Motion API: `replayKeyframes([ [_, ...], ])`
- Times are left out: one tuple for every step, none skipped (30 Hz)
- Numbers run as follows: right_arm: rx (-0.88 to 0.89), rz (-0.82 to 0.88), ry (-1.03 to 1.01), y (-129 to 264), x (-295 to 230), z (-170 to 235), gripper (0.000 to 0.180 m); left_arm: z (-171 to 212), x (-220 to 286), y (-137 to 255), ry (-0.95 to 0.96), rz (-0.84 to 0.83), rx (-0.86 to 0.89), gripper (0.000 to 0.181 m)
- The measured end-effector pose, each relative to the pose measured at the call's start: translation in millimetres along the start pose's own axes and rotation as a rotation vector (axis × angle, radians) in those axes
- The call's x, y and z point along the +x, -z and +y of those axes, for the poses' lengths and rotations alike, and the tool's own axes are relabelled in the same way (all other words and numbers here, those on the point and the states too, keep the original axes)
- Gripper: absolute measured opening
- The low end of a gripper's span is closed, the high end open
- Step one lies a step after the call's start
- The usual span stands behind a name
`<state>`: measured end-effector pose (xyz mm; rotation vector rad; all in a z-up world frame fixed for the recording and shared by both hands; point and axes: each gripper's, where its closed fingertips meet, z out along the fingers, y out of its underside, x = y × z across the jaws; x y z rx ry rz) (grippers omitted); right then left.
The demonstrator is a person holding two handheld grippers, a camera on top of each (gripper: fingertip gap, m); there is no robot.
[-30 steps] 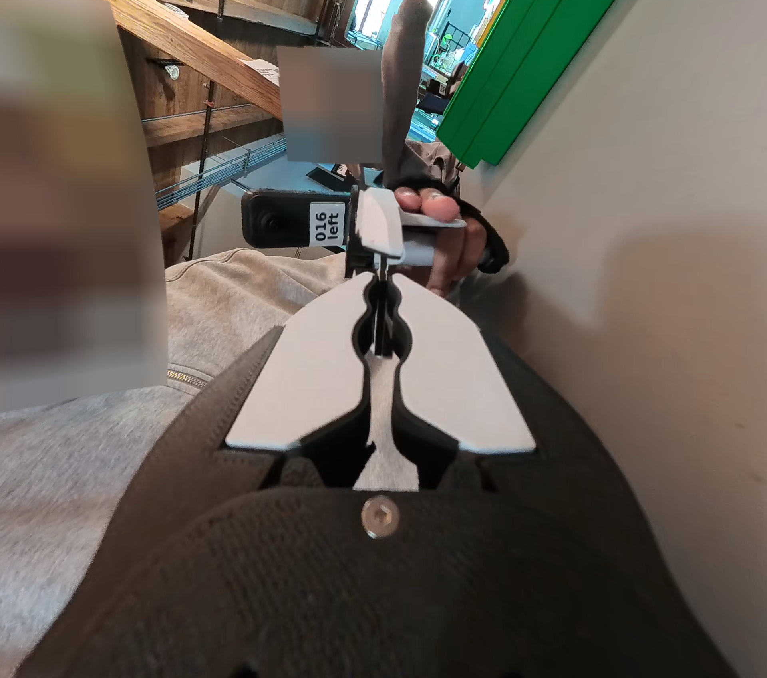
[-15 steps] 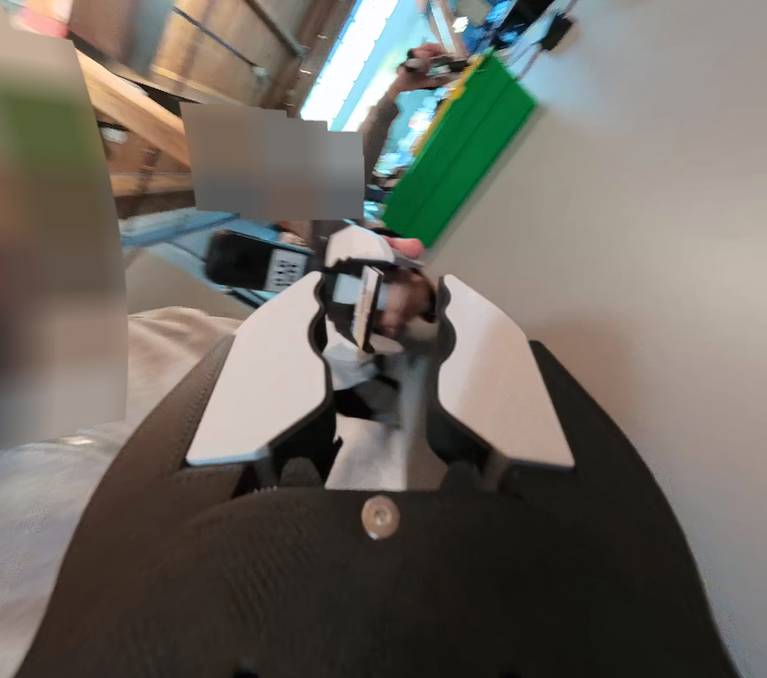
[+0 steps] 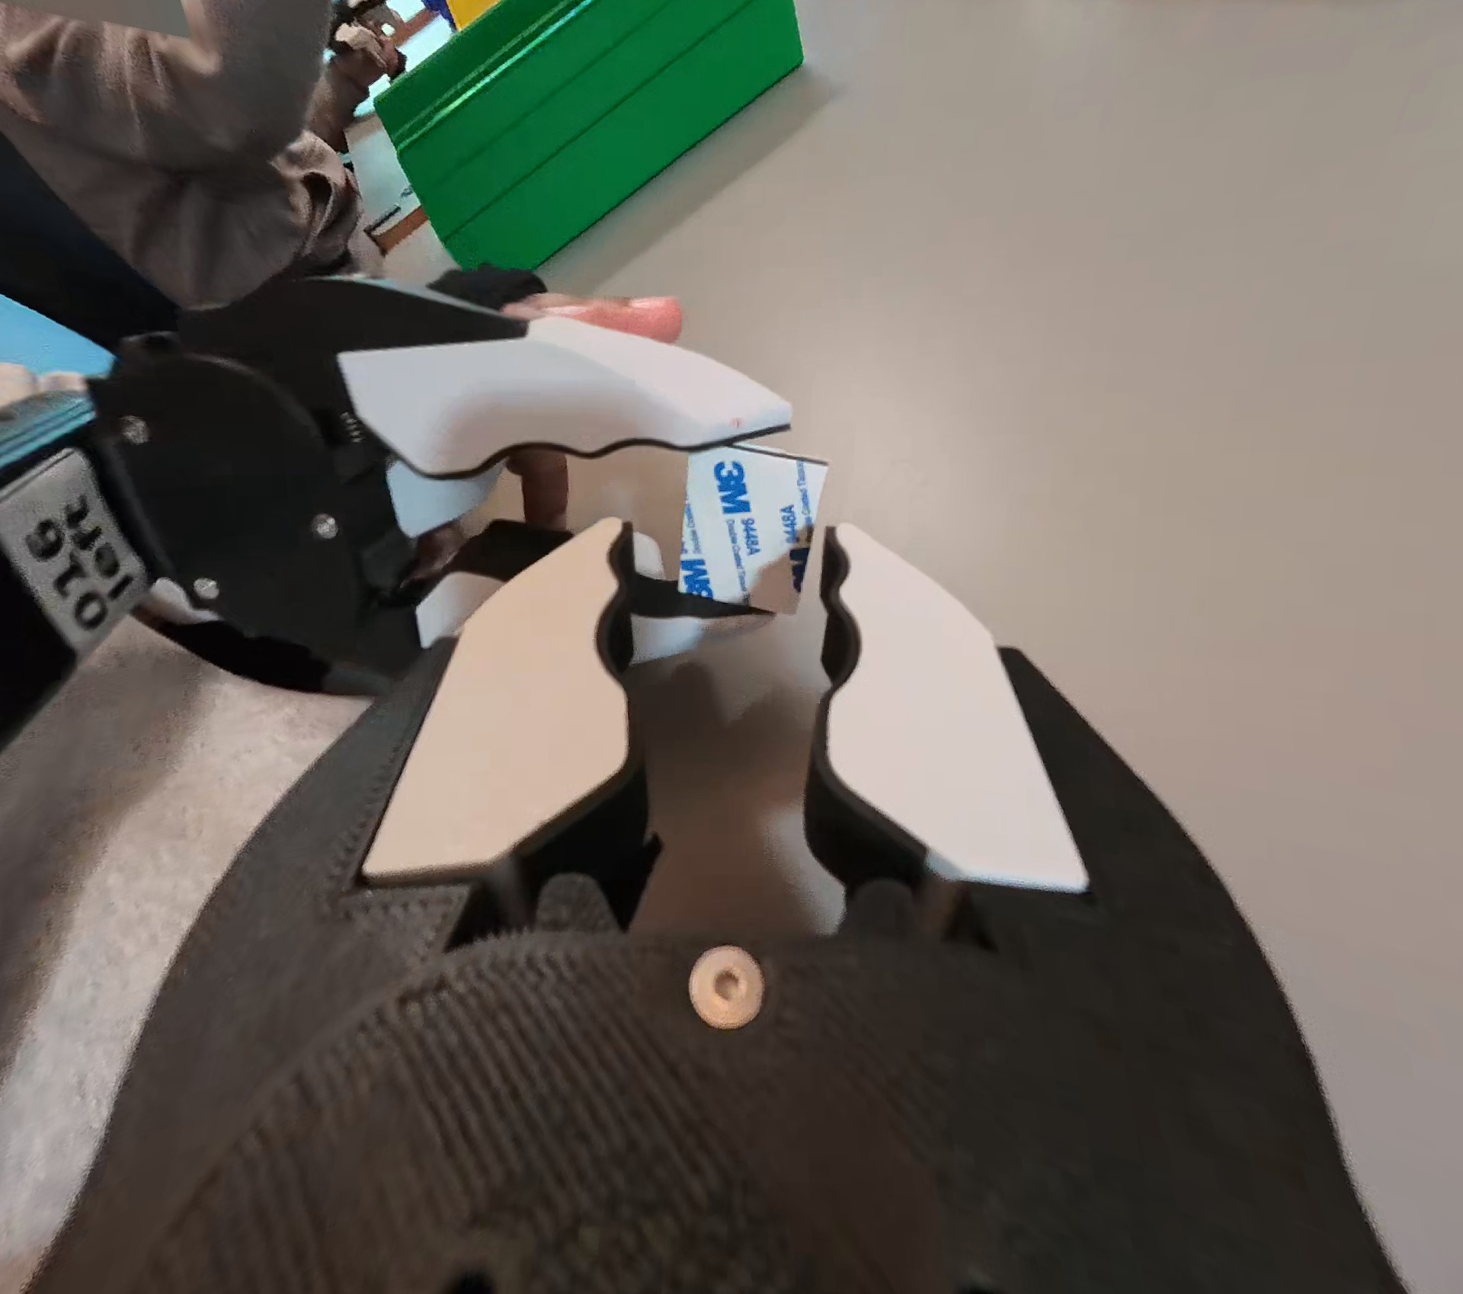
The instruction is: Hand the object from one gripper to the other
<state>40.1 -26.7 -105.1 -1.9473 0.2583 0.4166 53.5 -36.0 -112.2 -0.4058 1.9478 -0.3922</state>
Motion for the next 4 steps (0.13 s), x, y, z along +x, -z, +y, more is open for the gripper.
replayKeyframes([
  [-0.01,0.008,0.005,-1.1,-0.3,1.5,0.046,-1.5,0.8,0.7,-0.007,-0.002,-0.006,0.048],
  [-0.018,0.015,0.01,-2.0,-0.7,2.7,0.045,-2.9,1.7,1.3,-0.005,0.0,-0.009,0.048],
  [-0.025,0.023,0.014,-2.6,-0.9,3.6,0.042,-4.0,2.2,1.9,-0.002,0.001,-0.011,0.048],
  [-0.03,0.036,0.016,-2.7,0.3,4.1,0.038,-4.6,2.4,2.5,-0.002,0.002,-0.013,0.048],
])
